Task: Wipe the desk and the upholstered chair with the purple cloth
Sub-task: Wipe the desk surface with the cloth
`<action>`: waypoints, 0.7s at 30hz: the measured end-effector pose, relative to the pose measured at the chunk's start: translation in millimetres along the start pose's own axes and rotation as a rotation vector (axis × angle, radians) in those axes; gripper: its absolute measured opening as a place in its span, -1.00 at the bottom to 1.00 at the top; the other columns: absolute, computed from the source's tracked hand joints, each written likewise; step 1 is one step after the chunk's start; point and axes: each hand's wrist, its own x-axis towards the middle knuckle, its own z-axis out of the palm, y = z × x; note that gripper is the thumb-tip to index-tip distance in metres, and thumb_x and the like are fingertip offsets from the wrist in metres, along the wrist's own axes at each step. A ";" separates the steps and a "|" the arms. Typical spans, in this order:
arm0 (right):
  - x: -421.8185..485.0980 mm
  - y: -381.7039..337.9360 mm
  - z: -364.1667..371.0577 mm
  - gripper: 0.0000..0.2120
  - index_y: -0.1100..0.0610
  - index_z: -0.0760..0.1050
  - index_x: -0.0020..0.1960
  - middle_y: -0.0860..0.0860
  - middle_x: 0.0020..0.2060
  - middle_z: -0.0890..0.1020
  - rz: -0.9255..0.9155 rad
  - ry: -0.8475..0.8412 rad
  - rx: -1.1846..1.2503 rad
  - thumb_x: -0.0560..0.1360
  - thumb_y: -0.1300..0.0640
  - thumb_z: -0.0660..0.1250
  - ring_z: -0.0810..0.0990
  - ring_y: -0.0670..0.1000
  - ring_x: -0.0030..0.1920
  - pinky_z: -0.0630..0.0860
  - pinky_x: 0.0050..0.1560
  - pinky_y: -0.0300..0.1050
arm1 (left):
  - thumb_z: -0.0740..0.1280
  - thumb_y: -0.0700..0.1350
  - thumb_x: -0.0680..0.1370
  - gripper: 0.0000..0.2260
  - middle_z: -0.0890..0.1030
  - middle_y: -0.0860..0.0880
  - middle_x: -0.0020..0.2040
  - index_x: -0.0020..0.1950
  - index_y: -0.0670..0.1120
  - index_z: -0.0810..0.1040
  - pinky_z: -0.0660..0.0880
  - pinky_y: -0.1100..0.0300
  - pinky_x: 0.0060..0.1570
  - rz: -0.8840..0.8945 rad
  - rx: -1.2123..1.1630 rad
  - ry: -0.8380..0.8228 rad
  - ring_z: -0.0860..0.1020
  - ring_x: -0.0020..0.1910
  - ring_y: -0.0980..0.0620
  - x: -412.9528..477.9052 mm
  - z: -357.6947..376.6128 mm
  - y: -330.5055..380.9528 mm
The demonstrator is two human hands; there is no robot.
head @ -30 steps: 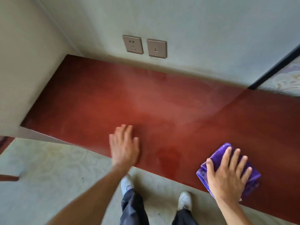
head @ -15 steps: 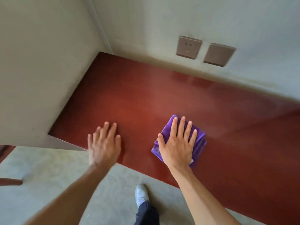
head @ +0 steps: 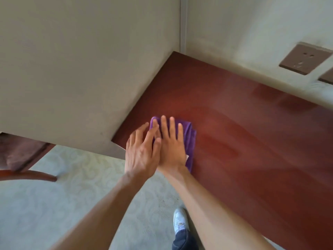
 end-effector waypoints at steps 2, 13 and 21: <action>-6.4 -17.2 5.0 -0.24 0.13 -0.21 0.68 0.19 0.67 -0.09 -0.050 -0.050 -0.035 0.64 -0.16 0.03 -0.19 0.28 0.65 -0.16 0.60 0.29 | 0.08 0.12 0.62 -0.52 0.34 -0.09 0.53 0.54 0.08 0.35 0.32 -0.12 0.42 -0.020 0.001 -0.102 0.33 0.45 -0.14 0.5 0.5 -11.3; -88.8 183.7 -36.6 -0.23 0.08 0.22 0.63 0.23 0.60 0.26 0.535 0.055 -0.082 0.52 -0.26 0.14 0.22 0.29 0.59 0.11 0.56 0.32 | 0.07 0.20 0.63 -0.54 0.43 0.03 0.50 0.46 0.09 0.44 0.37 -0.19 0.38 0.052 0.147 -0.141 0.35 0.48 -0.08 6.8 39.3 21.7; 28.8 227.7 -51.7 -0.22 0.06 0.00 0.68 0.16 0.66 0.07 0.842 0.116 0.068 0.60 -0.33 0.04 -0.03 0.27 0.65 -0.10 0.60 0.30 | 0.10 0.13 0.64 -0.60 0.45 0.03 0.48 0.42 0.07 0.47 0.39 -0.22 0.35 0.050 0.183 -0.132 0.37 0.47 -0.08 9.5 49.4 25.7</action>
